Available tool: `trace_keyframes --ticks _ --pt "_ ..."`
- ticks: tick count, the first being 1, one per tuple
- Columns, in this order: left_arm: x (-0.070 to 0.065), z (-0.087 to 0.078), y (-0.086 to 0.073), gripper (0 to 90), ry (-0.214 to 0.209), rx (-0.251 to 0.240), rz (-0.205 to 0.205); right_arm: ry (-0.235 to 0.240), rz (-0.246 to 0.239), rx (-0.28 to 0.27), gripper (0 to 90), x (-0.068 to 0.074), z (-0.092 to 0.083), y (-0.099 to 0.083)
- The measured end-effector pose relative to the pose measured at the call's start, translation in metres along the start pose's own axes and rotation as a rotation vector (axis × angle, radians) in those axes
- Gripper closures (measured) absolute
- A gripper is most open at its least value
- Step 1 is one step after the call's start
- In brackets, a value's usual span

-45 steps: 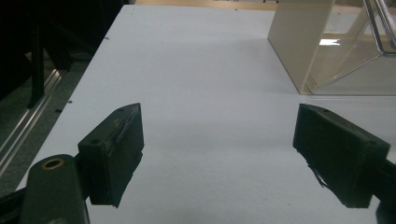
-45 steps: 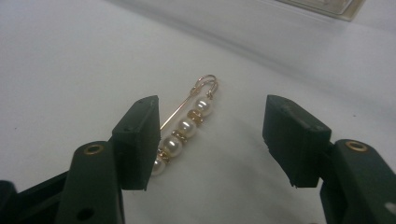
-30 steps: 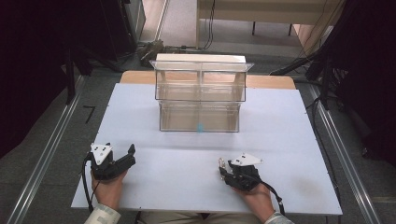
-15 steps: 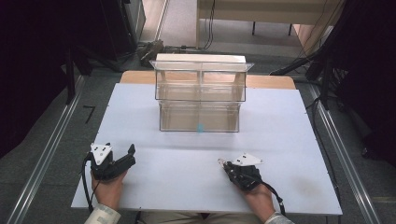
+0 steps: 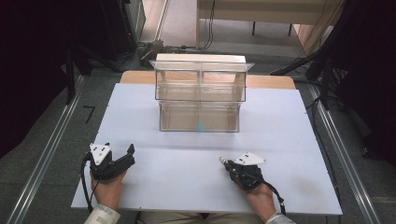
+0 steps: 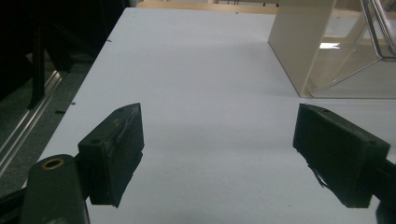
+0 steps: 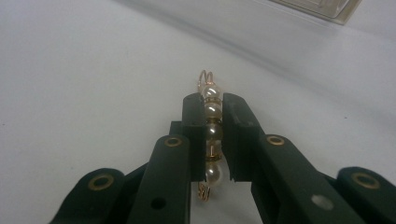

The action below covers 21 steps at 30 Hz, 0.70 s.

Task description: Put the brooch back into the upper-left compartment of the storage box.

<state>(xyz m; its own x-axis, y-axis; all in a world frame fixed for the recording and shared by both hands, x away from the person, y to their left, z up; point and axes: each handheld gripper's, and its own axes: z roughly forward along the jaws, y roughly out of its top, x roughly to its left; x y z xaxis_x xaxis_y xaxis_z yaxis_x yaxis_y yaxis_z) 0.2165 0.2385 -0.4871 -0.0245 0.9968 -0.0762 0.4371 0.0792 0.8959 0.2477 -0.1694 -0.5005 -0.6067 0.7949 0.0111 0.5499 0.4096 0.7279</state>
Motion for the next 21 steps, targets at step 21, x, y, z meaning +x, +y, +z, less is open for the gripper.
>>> trace_keyframes --ticks 21 --pt "-0.0014 0.0014 -0.0004 15.4 -0.001 0.004 0.001 0.035 -0.014 -0.057 77.9 0.005 -0.0101 0.0087"
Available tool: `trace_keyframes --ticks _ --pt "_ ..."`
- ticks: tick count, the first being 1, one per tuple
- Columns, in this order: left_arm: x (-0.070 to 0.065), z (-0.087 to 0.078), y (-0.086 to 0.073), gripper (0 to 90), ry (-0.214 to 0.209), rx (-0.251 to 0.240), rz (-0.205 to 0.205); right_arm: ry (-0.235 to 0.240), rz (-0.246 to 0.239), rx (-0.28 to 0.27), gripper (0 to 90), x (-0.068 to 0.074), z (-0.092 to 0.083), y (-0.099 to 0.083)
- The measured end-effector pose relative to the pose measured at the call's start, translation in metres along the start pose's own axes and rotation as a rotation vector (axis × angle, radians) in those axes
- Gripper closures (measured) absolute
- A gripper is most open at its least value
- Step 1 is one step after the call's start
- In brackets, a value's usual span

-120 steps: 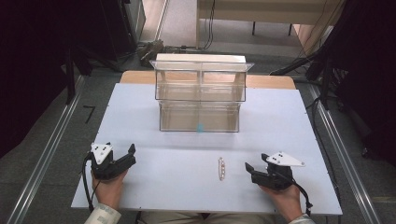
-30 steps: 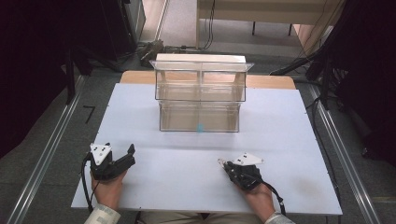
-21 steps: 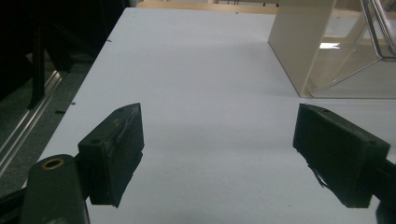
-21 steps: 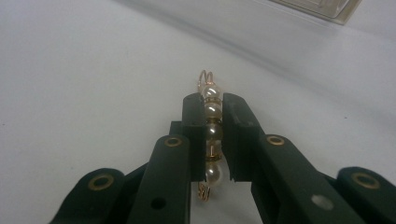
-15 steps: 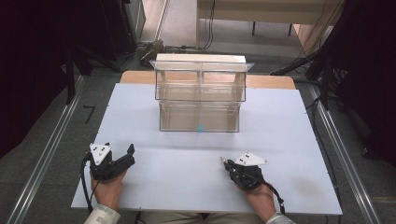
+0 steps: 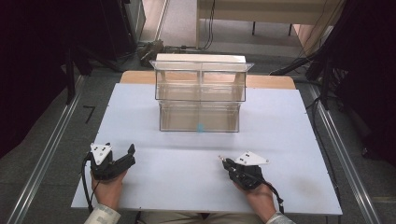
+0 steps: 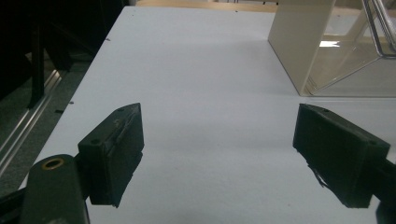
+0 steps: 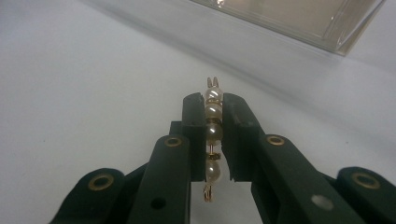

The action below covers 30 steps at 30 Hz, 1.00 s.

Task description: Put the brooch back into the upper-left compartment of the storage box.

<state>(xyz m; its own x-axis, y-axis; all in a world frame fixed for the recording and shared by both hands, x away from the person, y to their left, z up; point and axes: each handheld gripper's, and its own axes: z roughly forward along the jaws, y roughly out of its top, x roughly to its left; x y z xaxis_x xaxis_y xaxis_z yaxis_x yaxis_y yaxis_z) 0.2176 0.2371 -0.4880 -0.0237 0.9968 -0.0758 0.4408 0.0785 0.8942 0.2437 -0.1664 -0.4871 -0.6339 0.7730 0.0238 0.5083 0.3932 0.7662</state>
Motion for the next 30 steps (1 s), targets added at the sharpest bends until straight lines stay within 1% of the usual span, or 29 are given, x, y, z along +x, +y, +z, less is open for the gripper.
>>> trace_keyframes --ticks 4,9,16,18,26,30 --pt "0.0 0.0 0.0 15.4 0.0 0.002 0.0 0.007 -0.01 -0.025 77.9 0.003 0.001 0.006" --pt "0.001 0.0 0.0 15.4 -0.001 0.001 -0.001 0.009 -0.02 -0.027 77.9 0.006 0.003 0.008" --pt "0.001 0.001 0.0 15.4 -0.001 0.003 0.0 0.02 -0.021 -0.056 77.9 0.008 0.002 0.014" --pt "0.001 0.001 0.0 15.4 -0.001 0.004 -0.001 0.024 -0.028 -0.07 77.9 0.009 0.001 0.017" --pt "0.0 0.001 -0.001 15.4 0.003 0.007 -0.001 0.037 -0.038 -0.083 77.9 0.013 0.004 0.025" --pt "0.001 0.002 -0.001 15.4 0.005 0.006 -0.002 0.037 -0.045 -0.104 77.9 0.013 0.004 0.031"
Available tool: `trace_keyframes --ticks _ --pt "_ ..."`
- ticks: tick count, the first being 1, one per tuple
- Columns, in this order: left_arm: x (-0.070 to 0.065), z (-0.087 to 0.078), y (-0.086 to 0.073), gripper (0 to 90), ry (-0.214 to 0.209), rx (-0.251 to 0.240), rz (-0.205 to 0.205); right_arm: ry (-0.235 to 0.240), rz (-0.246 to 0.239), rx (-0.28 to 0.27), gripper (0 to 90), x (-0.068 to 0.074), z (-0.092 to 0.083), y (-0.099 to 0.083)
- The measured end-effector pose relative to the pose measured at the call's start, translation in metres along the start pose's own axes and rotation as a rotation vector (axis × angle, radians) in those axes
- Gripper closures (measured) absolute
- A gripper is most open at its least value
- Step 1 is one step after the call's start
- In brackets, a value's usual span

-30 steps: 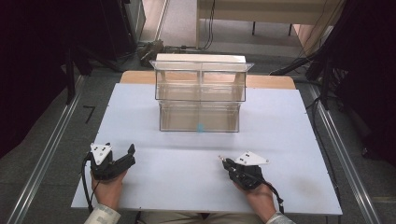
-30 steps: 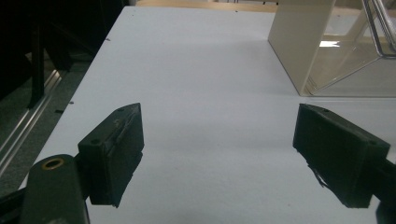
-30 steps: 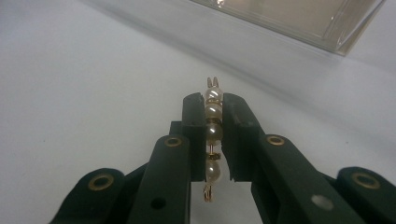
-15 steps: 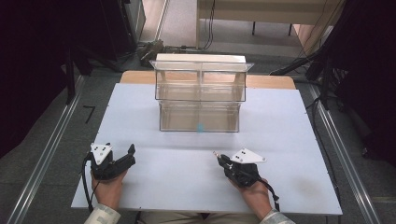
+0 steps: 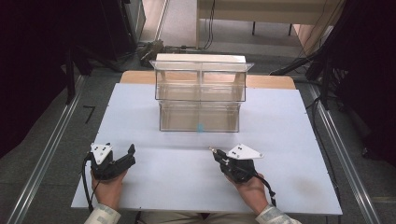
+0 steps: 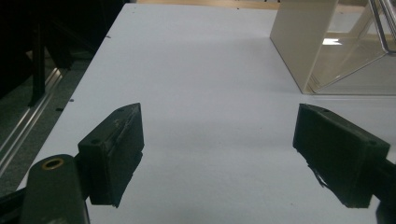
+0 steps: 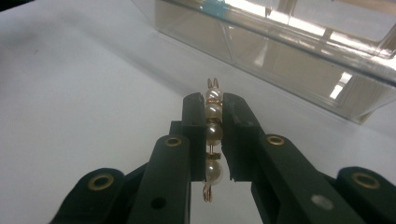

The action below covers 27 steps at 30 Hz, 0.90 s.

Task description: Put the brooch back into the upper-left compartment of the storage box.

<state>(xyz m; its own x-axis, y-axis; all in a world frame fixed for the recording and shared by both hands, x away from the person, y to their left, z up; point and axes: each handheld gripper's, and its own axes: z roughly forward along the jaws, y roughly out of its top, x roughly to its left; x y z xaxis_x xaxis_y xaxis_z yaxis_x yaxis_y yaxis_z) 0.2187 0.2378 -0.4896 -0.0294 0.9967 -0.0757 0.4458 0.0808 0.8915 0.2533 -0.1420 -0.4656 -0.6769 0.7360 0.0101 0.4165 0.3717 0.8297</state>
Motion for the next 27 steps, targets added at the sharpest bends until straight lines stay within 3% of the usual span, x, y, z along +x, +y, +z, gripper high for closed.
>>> trace_keyframes --ticks 27 --pt "0.0 0.0 -0.001 15.4 0.0 0.007 -0.002 0.03 -0.005 -0.072 77.9 0.001 0.006 0.034"
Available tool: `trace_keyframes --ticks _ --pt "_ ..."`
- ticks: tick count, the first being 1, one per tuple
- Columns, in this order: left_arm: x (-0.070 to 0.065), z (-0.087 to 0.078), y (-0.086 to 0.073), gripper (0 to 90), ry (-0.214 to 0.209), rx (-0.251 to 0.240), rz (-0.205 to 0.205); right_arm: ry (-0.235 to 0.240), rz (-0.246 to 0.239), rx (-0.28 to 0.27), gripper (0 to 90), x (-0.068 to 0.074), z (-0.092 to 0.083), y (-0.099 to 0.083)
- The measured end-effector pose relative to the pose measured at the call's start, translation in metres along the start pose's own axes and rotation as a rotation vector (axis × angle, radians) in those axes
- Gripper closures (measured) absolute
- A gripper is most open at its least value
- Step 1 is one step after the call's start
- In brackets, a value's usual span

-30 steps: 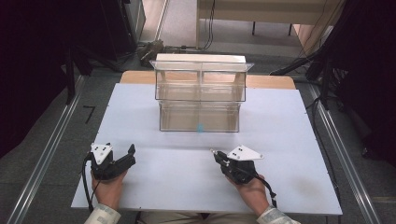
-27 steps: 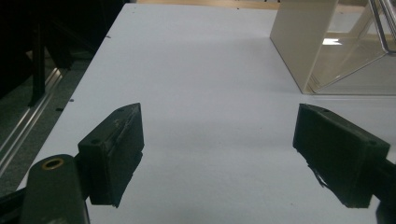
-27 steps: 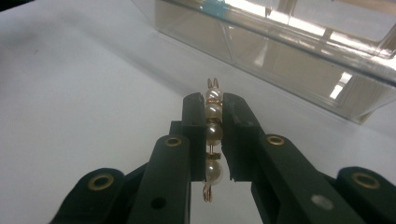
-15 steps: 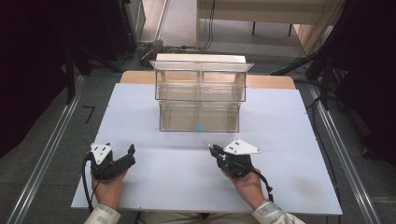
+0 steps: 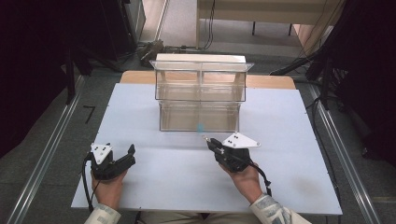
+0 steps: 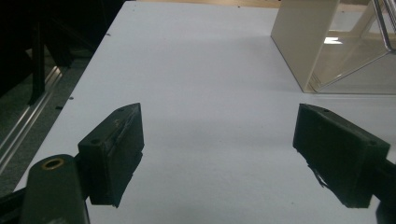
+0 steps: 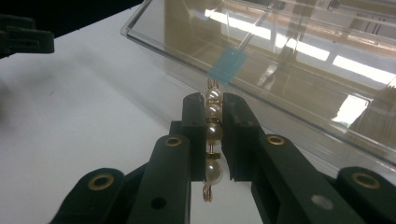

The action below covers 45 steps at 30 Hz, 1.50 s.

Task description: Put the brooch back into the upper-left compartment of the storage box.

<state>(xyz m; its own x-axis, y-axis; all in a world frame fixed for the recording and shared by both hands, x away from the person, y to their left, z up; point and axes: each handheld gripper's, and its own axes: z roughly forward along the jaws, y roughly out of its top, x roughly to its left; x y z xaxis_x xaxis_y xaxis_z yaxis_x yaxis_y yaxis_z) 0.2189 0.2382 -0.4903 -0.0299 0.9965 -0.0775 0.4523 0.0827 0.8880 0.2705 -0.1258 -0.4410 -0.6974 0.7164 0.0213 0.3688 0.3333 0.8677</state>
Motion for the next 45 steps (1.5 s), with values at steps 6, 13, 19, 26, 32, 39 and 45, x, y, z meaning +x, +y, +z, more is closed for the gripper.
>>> trace_keyframes --ticks 6,13,19,26,32,39,45 --pt "0.0 0.0 0.0 15.4 0.0 -0.002 -0.003 0.008 -0.005 -0.014 77.9 0.003 0.001 0.009" --pt "0.0 0.0 0.0 15.4 -0.002 -0.001 -0.004 0.018 -0.014 -0.031 77.9 0.006 0.002 0.021" --pt "0.001 0.0 0.0 15.4 -0.003 -0.001 -0.004 0.021 -0.028 -0.045 77.9 0.009 0.002 0.031" --pt "0.0 0.0 0.0 15.4 -0.005 -0.004 -0.008 0.027 -0.035 -0.067 77.9 0.011 0.003 0.045" --pt "0.001 0.0 0.0 15.4 -0.005 -0.002 -0.006 0.034 -0.042 -0.088 77.9 0.013 0.003 0.055" --pt "0.001 0.0 0.0 15.4 -0.007 -0.002 -0.007 0.037 -0.05 -0.105 77.9 0.015 0.002 0.065" --pt "0.001 0.0 0.0 15.4 -0.006 -0.002 -0.01 0.034 -0.057 -0.124 77.9 0.015 0.002 0.075"
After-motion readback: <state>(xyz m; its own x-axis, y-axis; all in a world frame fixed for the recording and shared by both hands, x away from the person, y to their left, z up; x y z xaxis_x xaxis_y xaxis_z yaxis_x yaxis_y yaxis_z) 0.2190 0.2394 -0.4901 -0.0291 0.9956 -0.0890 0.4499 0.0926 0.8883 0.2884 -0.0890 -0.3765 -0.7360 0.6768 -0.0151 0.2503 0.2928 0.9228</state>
